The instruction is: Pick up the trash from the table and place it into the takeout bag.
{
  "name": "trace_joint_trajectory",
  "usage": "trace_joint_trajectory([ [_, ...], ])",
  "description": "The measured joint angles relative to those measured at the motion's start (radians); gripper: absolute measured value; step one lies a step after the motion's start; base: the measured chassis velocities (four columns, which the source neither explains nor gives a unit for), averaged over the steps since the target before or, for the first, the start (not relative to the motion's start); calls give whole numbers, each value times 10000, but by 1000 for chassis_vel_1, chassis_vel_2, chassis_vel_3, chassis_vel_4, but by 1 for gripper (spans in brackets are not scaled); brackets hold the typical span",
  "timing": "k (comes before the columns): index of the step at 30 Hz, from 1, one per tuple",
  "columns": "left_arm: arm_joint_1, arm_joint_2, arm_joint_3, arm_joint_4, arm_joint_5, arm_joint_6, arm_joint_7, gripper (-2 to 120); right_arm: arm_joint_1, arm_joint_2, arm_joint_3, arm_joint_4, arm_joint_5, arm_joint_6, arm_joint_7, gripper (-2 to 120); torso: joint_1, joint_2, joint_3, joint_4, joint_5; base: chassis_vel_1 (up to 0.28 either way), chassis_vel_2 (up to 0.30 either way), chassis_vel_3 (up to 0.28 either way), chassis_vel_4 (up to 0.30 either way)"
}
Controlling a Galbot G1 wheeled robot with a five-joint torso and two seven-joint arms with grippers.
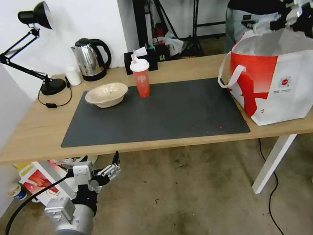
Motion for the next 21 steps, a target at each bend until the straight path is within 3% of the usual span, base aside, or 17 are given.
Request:
trace_joint_trajectory([
  [6,115,-9,-65,-16,4,-27,-11,100,-533,112,122,1114,463,1441,1318,100,1,0,1,-1,-1,0,0,0,0],
  [11,134,-32,-115,-53,5,-38,-19,100,-1278,765,195,2673,424,2573,2785,100,1,0,1,1,-2,0,0,0,0],
  [18,160,-90,-149,-54,9,-36,-42,100,-3002,1629,372,4226,-622,3347,3783,100,0,1,0,-4,-1,0,0,0,0],
  [21,170,-130,-180,-68,10,-32,-48,100,-3956,2475,484,4738,-1501,3680,4095,100,1,0,1,3,-1,0,0,0,0],
])
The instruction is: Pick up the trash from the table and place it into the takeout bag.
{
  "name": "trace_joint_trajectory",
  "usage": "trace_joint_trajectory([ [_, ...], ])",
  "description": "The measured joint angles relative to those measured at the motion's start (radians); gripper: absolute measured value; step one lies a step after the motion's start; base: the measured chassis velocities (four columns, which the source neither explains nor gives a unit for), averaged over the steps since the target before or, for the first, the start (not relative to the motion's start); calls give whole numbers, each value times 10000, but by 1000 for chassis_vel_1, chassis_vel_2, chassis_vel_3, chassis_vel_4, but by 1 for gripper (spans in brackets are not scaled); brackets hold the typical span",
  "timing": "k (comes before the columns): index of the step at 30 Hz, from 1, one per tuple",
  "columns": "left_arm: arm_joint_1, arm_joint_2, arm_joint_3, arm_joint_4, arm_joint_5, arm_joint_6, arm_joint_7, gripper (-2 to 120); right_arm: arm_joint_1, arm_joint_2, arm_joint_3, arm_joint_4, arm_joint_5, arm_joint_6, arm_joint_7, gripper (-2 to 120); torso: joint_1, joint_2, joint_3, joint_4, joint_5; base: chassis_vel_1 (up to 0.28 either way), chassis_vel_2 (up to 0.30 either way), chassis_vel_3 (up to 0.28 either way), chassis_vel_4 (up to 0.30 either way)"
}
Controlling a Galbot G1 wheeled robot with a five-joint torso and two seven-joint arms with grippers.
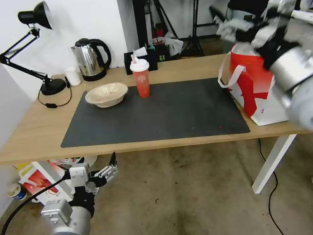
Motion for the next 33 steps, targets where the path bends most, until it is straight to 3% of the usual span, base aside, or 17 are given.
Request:
trace_joint_trajectory([
  [4,-20,-47,-4,-12,10,7,-6,100,-998,647,137,400,-685,165,-3,100,0,0,0,-3,3,0,0,0,0],
  [12,-40,-57,-64,-17,14,17,-6,100,-3214,1135,423,1236,-1867,428,-205,100,-1,0,-1,-3,0,0,0,0,0],
  [18,-97,-88,-48,38,32,23,-7,100,-5206,1840,422,1576,-3658,939,-205,100,-1,0,-1,-2,2,0,0,0,0],
  [25,-94,-119,-14,79,53,28,-12,100,-6916,2709,151,1536,-5600,1398,384,100,-1,0,-1,-2,2,0,0,0,0],
  [33,-88,-135,-8,74,66,32,-23,100,-8311,2879,-30,1587,-7576,1327,1522,100,-1,0,-1,-3,1,0,0,0,0],
])
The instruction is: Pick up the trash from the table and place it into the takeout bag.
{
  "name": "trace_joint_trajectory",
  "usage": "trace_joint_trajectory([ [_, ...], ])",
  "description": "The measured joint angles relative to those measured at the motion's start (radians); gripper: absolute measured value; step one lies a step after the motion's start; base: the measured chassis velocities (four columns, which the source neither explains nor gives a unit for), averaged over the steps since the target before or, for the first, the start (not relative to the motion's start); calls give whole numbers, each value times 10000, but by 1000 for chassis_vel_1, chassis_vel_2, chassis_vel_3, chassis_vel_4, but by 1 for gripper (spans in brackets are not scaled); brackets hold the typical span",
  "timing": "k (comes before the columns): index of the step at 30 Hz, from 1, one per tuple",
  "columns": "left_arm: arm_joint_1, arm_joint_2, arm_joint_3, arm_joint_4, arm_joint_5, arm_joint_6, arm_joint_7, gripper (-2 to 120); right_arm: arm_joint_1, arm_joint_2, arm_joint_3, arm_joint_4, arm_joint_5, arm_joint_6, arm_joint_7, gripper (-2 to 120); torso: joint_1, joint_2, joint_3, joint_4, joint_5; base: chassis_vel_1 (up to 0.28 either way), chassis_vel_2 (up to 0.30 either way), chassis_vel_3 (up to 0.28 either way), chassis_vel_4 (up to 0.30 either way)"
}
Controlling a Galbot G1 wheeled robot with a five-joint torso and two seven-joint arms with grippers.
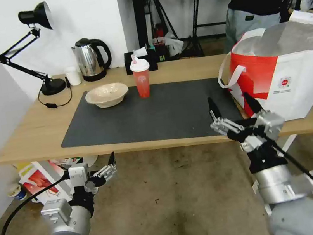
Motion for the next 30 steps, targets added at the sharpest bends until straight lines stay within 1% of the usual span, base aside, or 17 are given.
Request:
trace_joint_trajectory([
  [2,4,-6,3,0,1,0,0,100,-176,25,-11,0,-155,-52,206,100,0,0,0,0,-1,0,0,0,0],
  [6,8,-1,6,1,4,1,-4,100,-825,163,-136,66,-589,-549,1220,100,1,0,0,0,1,0,0,0,0],
  [11,7,6,2,1,6,2,-5,100,-1210,209,-341,91,-643,-1014,1730,100,1,0,1,0,0,0,0,0,0],
  [16,9,-14,29,8,17,4,-5,100,-1398,274,-456,90,-568,-1258,2010,100,0,0,1,0,1,0,0,0,0],
  [23,17,-1,29,23,22,4,-4,100,-1529,398,-653,19,-438,-1307,2031,100,1,0,1,0,-1,0,0,0,0],
  [30,30,41,26,23,22,2,-1,100,-1254,437,-877,-749,-412,-1290,1892,100,1,-2,2,1,1,0,0,0,0],
])
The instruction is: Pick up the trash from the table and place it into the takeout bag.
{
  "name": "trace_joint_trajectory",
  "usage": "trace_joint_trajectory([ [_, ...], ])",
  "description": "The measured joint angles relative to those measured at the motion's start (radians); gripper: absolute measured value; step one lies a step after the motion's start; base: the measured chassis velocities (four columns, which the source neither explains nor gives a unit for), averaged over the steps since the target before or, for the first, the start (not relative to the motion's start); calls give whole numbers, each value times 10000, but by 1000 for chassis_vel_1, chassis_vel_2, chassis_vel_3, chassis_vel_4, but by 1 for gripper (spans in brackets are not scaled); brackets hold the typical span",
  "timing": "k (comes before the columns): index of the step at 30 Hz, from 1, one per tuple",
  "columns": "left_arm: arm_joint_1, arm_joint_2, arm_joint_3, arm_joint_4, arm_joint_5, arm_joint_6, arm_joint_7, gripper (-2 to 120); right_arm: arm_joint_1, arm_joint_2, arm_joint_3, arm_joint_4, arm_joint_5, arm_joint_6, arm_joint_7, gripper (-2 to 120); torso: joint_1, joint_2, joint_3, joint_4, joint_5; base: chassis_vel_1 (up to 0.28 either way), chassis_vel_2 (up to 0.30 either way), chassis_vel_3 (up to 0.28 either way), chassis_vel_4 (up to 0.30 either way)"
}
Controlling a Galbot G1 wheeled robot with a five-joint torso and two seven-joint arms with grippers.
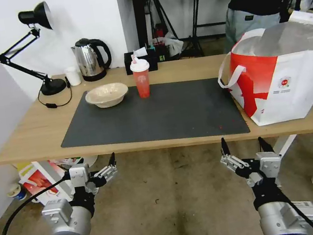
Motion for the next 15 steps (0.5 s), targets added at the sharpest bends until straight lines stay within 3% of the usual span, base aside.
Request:
trace_joint_trajectory([
  [15,16,19,17,-1,-3,-9,6,100,-88,15,-105,-111,28,-76,-59,100,-1,0,0,-1,-1,0,0,0,0],
])
